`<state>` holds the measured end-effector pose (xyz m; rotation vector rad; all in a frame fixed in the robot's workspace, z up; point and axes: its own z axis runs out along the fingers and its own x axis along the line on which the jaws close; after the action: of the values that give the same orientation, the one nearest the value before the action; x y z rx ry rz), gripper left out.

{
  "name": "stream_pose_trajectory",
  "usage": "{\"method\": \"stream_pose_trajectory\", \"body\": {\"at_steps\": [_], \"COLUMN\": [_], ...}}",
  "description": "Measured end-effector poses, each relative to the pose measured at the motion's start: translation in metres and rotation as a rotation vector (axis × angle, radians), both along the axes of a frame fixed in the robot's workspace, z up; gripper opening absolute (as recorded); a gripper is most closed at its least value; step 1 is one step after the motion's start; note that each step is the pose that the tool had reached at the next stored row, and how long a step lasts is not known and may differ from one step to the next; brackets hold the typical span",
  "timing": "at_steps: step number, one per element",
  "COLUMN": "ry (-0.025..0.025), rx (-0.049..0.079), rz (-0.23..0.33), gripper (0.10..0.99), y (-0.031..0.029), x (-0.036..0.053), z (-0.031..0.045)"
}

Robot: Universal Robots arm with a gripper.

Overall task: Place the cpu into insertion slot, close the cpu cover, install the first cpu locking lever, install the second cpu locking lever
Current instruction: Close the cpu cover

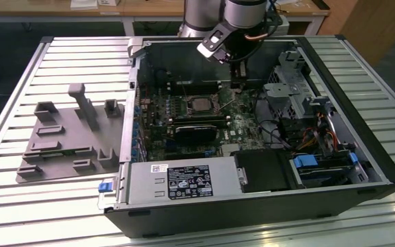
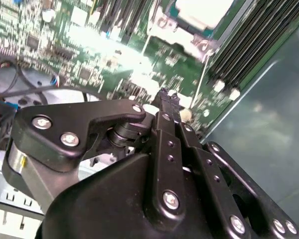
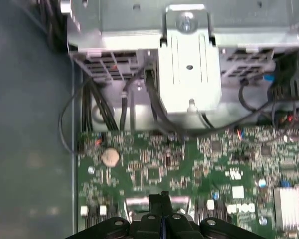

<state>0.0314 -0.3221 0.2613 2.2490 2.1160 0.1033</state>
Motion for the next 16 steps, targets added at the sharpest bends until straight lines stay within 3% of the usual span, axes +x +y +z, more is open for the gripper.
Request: {"method": "stream_pose_trajectory", "body": {"at_steps": [6, 16], "ry": [0.0065, 0.0183], "rx": [0.0, 0.0], "rz": [0.0, 0.0], "gripper": [0.106, 0.106], "y": [0.0, 0.0], "x": [0.0181, 0.0232], "z": [-0.0002, -0.0158]}}
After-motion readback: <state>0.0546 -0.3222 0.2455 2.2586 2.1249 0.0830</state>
